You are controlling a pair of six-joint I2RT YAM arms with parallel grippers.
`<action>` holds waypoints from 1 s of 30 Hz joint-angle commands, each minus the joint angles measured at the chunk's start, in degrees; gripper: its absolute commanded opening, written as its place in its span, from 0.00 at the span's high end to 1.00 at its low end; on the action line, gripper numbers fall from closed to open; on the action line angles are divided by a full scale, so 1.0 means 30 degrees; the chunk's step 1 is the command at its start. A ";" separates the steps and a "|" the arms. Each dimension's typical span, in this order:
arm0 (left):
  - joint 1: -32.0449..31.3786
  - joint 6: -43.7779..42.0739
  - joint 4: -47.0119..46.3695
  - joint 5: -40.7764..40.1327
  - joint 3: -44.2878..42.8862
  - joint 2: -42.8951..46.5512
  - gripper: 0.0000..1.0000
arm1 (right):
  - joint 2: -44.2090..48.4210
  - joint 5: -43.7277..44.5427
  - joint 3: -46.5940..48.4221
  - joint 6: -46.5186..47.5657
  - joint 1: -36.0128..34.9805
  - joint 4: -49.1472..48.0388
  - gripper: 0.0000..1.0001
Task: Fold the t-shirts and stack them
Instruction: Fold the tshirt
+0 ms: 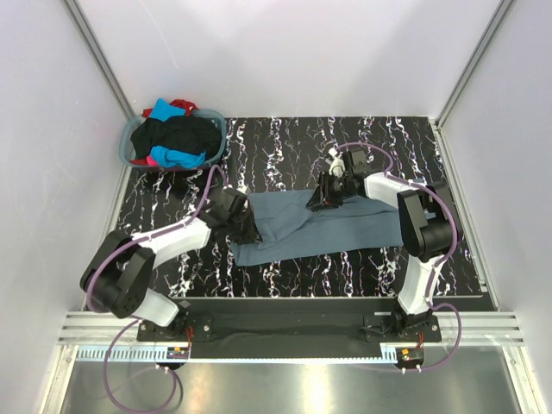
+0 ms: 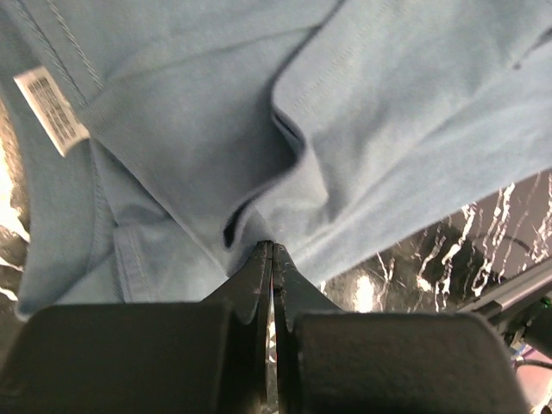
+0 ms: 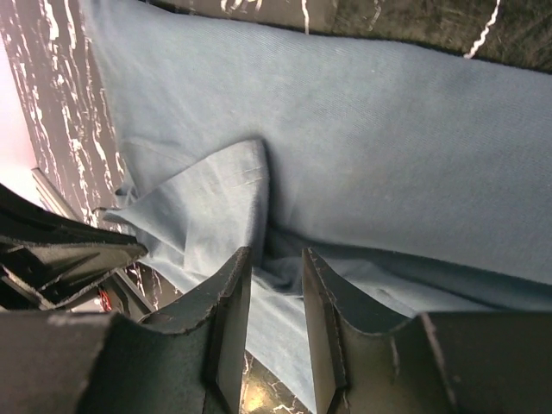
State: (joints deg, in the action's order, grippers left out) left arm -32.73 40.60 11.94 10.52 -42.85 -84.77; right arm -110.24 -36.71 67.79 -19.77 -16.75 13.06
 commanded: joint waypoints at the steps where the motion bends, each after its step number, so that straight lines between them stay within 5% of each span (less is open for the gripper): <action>1: -0.0368 0.0382 -0.0583 -0.0373 0.0337 0.1244 1.00 | 0.1178 0.0165 0.0108 -0.0090 -0.0128 -0.0487 0.62; 30: -0.1834 0.2111 -0.0085 -0.2189 0.2097 0.2652 1.00 | 0.0593 -0.1006 0.0255 0.1346 -0.0627 0.0481 0.56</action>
State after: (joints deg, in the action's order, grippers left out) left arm -37.87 46.26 13.58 5.43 -36.88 -78.13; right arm -108.40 -38.65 68.20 -16.95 -17.67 14.76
